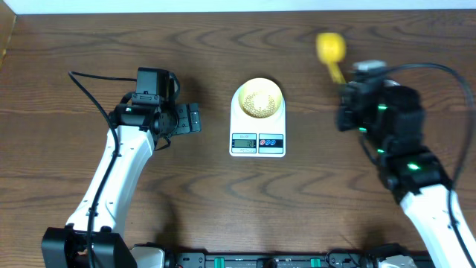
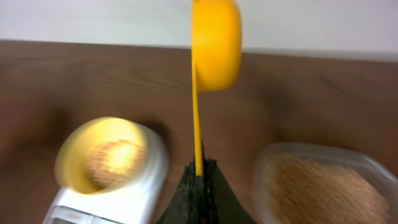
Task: Scoop item into bowl and weigh 50g on scale
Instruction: 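Move the empty scoop back right to the soybean tub, then dip the scoop into the soybeans again with the right gripper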
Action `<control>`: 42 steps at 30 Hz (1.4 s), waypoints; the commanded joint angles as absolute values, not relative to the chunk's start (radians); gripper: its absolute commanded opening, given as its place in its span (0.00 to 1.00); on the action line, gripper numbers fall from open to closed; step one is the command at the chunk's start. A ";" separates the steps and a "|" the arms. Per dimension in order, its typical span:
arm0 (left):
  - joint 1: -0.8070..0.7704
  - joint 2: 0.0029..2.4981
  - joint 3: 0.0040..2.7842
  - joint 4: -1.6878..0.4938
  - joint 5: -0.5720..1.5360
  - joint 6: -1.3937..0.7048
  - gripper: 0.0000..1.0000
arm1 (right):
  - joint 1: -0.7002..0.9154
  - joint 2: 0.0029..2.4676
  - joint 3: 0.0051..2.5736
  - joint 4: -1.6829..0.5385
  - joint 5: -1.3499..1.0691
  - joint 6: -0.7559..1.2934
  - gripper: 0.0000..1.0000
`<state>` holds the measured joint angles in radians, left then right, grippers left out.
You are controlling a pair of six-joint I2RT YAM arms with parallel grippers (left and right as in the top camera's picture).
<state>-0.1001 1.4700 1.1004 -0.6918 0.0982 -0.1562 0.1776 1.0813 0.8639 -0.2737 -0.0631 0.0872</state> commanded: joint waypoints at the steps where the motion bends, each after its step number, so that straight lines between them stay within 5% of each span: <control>1: -0.098 1.468 1.117 -0.693 0.085 -0.146 0.97 | 0.061 1.046 0.863 -0.394 0.070 0.118 0.01; 12: -0.098 1.468 1.117 -0.693 0.085 -0.146 0.97 | -0.071 1.147 0.860 -0.645 0.099 0.096 0.01; 42: -0.098 1.468 1.117 -0.693 0.085 -0.146 0.97 | -0.073 1.421 0.860 -0.471 -0.234 0.146 0.01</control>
<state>-0.1001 1.4700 1.1004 -0.6918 0.0982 -0.1562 -0.0719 1.4212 0.8600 -0.4664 -0.1337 0.1192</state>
